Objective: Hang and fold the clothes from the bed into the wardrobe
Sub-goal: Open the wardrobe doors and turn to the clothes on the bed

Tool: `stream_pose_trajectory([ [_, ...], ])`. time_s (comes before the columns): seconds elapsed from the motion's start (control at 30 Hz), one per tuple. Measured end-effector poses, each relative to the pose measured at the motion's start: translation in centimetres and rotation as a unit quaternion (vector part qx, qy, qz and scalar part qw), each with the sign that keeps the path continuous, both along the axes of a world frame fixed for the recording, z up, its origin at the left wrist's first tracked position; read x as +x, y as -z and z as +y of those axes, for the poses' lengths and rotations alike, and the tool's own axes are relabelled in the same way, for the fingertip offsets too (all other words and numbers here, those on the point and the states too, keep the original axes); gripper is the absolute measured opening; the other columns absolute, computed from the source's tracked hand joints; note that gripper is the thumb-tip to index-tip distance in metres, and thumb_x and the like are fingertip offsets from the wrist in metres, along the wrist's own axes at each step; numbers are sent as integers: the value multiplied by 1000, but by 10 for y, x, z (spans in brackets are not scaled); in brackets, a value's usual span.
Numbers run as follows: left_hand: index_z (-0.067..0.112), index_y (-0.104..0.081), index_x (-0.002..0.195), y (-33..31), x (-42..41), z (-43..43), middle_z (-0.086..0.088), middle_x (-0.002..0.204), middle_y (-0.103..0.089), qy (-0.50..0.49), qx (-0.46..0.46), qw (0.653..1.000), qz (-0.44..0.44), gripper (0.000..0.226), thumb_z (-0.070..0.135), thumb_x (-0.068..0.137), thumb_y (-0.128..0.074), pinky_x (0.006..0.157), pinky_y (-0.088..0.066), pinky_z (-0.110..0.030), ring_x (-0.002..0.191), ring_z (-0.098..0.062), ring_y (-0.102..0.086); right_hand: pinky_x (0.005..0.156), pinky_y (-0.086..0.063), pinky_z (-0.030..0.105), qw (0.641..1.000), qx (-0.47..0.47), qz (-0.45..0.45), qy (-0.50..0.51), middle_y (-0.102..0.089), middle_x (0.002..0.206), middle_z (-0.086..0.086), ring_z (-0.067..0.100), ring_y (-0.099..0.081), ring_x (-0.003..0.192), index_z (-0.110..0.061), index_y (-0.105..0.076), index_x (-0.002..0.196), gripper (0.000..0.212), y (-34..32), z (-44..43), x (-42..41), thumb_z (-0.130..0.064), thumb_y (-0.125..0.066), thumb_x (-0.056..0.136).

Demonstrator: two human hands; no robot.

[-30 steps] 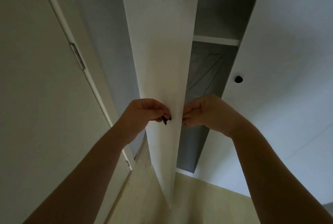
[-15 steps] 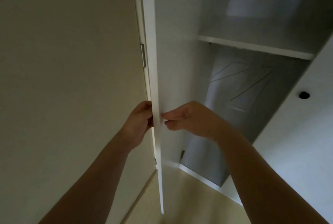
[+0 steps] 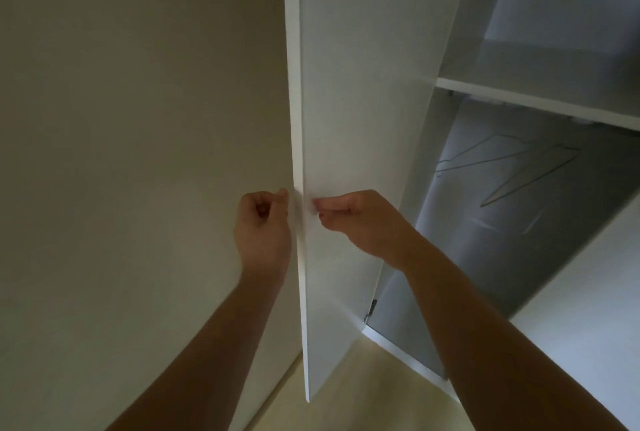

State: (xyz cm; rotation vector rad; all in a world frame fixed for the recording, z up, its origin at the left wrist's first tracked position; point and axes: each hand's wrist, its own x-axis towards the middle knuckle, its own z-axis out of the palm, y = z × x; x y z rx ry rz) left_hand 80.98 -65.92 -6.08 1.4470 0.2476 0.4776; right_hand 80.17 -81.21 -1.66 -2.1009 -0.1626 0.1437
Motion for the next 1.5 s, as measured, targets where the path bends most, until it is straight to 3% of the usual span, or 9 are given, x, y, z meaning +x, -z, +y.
stream_pose_trajectory([
  [0.17,29,-55,78,-19,-34,-50,7,67,-58,91,119,969,-198,12,28,89,-60,58,-46,-21,61,-10,-56,91,-45,11,997,16,-15,67,-71,116,-13,-7,-63,99,-27,-72,122,29,4,-40,-9,-24,-67,93],
  [0.27,25,-61,78,-23,-34,-98,3,66,-63,203,106,960,-159,15,30,92,-58,62,-53,-29,63,-13,-62,78,-44,8,992,-2,-26,121,-73,100,-13,-14,-61,79,-26,-74,116,23,8,-84,-22,-28,-66,94],
  [0.4,18,-64,79,-24,-25,-172,2,65,-66,316,101,934,-129,18,18,96,-59,62,-50,-19,62,-9,-63,99,-49,23,975,-6,-20,222,-74,109,-11,-1,-66,102,-25,-75,115,23,13,-156,-45,-25,-64,95],
  [0.53,16,-65,80,-23,-22,-245,0,67,-68,397,96,905,-118,17,15,96,-58,61,-50,-15,62,-8,-64,85,-47,7,950,4,-27,311,-75,104,-11,-4,-67,95,-24,-75,114,24,17,-229,-78,-18,-64,93],
  [0.7,16,-68,87,-21,-21,-335,0,77,-72,456,103,880,-78,15,16,97,-57,71,-56,-27,76,-18,-70,94,-50,22,899,13,-47,435,-73,110,-7,6,-67,101,-26,-73,114,27,18,-314,-118,-17,-61,92],
  [0.93,32,-65,116,-22,-2,-434,23,103,-65,488,169,855,-51,23,40,98,-53,90,-48,-25,100,1,-62,63,-44,2,864,-1,-55,501,-70,97,-17,-5,-65,81,-35,-66,114,26,19,-387,-141,-23,-59,92],
  [1.03,22,-61,90,-28,11,-461,18,77,-55,527,168,831,-59,19,37,94,-52,76,-41,-25,74,2,-52,84,-52,16,869,19,-33,494,-68,113,-13,0,-64,97,-32,-63,124,33,19,-394,-137,-23,-61,93],
  [1.23,11,-66,122,-29,43,-495,-7,120,-71,617,-18,786,26,28,24,103,-50,103,-48,-37,115,-21,-65,108,-40,22,873,-6,-31,487,-60,137,-9,4,-57,123,-24,-53,141,46,24,-388,-116,-26,-58,96],
  [1.5,13,-74,98,-31,79,-489,-8,95,-77,692,4,720,47,27,27,102,-52,79,-59,-34,93,-23,-74,87,-45,4,806,7,-81,586,-71,113,-17,-7,-65,101,-26,-67,127,33,25,-367,-102,-34,-63,95],
])
